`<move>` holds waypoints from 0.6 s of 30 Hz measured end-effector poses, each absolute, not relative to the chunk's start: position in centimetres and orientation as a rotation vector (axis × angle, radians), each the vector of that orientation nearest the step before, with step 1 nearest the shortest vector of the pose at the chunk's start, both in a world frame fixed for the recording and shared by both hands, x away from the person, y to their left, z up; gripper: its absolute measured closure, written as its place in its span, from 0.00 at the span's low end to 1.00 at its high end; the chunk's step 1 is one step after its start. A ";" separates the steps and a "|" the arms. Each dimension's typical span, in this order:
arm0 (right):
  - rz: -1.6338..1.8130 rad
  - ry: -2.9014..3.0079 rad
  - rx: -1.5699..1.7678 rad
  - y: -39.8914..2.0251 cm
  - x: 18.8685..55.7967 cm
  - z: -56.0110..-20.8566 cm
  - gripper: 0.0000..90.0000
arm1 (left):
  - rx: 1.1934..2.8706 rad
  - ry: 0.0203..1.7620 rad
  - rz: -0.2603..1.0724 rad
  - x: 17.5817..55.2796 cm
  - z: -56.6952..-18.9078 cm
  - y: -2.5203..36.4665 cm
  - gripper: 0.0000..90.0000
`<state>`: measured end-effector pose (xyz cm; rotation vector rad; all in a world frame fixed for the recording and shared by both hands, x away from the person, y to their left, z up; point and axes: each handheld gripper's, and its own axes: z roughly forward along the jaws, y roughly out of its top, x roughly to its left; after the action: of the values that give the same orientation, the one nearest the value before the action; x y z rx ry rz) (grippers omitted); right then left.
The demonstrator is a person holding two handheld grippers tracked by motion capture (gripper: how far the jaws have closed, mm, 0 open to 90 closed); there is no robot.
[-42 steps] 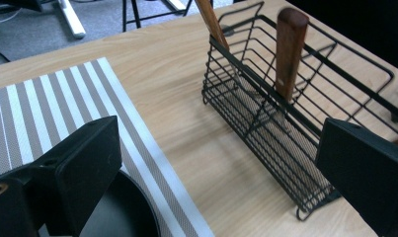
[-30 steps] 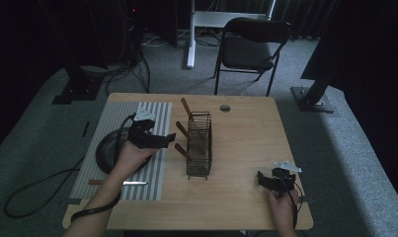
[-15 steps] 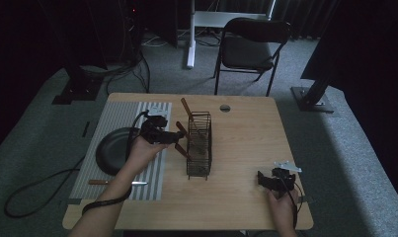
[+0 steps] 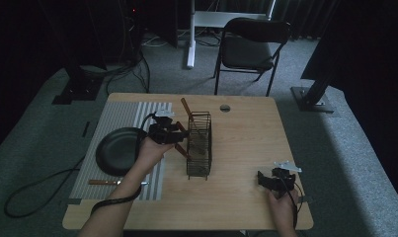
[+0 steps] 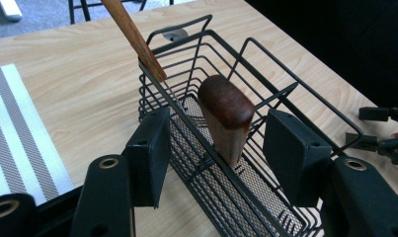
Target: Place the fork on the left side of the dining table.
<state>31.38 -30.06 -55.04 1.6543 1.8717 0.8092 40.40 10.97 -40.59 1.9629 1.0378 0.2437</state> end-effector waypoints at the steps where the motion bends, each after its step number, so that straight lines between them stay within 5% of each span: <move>1: 0.809 1.872 1.654 -30.1 31.4 -55.0 0.14 | 1.957 1.034 0.236 40.4 -40.7 10.9 0.52; 18: 0.809 1.871 1.654 -30.1 31.4 -55.0 0.14 | 1.876 0.995 0.173 39.9 -42.3 11.1 0.83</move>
<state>31.38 -30.06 -55.04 1.6544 1.8714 0.8093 39.94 11.07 -42.29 1.8763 0.9945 0.1735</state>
